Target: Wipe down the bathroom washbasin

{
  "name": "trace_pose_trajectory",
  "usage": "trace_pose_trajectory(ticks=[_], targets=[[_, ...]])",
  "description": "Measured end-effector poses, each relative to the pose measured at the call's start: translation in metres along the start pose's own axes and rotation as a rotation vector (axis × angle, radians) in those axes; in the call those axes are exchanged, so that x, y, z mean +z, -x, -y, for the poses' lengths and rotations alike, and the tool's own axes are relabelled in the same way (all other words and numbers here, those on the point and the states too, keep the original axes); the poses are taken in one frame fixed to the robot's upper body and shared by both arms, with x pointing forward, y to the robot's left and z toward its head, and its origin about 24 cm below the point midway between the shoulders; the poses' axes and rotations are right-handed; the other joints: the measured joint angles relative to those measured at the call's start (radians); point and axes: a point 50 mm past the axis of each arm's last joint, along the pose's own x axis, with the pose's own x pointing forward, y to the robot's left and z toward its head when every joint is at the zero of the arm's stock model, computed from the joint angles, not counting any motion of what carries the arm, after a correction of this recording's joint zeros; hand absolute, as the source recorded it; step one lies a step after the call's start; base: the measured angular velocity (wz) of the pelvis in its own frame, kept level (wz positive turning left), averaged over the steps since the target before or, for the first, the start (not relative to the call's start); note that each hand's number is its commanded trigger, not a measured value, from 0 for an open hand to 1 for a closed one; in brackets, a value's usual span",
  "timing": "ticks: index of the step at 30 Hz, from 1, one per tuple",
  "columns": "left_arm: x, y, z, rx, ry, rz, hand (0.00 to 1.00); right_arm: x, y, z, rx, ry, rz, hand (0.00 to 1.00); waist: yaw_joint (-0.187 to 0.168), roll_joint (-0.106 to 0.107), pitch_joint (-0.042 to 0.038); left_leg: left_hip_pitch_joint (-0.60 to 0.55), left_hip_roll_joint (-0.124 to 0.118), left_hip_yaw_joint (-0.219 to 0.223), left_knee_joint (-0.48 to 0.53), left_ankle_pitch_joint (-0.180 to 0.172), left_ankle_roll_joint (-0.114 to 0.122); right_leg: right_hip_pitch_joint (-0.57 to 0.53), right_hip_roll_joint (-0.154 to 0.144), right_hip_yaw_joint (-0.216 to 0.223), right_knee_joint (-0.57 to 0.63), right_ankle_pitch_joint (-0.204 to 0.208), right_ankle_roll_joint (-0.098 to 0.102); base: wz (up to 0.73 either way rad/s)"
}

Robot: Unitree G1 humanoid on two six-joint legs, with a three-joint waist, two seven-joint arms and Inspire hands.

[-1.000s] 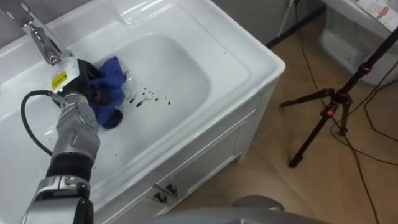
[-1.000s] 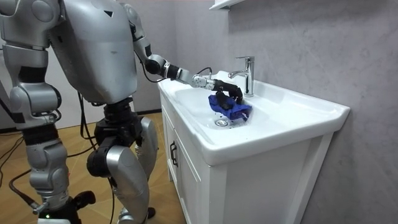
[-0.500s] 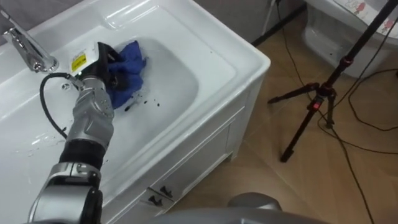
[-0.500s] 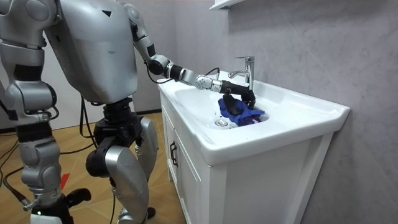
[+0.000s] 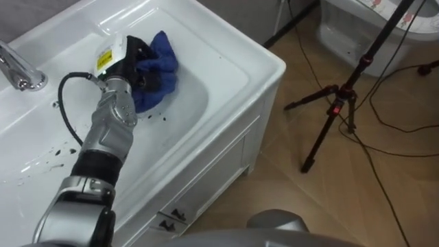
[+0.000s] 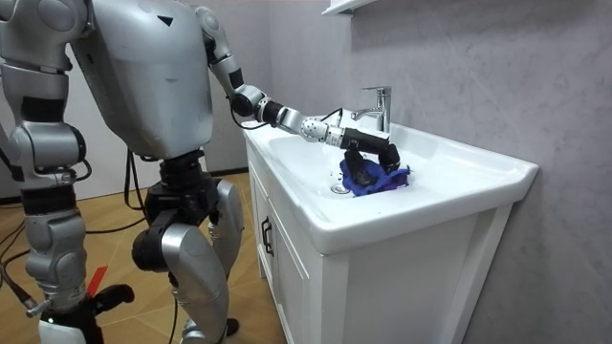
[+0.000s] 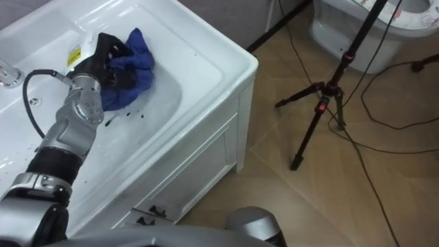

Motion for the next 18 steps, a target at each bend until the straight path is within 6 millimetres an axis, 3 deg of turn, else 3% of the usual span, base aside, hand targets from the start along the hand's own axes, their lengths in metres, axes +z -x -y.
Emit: trace_pose_trajectory(ticks=[4, 12, 18], targets=[[-0.006, 0.001, 0.005, -0.023, -0.014, -0.022, 1.00, 0.001, 0.000, 0.001, -0.005, -0.012, 0.003, 0.00, 0.008, 0.001, -0.0004, 0.004, 0.000, 0.007, -0.001, 0.000, 0.000, 0.000, 0.001, 0.003, 0.013, 0.000, 0.000, -0.03], [-0.047, 0.012, 0.037, -0.193, -0.068, -0.188, 1.00, 0.000, 0.000, 0.001, -0.007, -0.021, -0.016, 0.00, 0.032, 0.001, -0.0007, 0.018, 0.000, 0.004, -0.001, 0.000, 0.000, 0.014, 0.003, 0.008, 0.007, -0.001, 0.000, -0.01], [-0.062, 0.022, 0.049, -0.247, -0.079, -0.239, 1.00, 0.005, 0.001, 0.002, -0.028, -0.013, 0.010, 0.00, 0.035, 0.021, -0.0142, 0.020, 0.000, 0.013, 0.000, 0.000, 0.000, 0.014, 0.005, 0.019, 0.000, 0.000, 0.004, -0.01]])
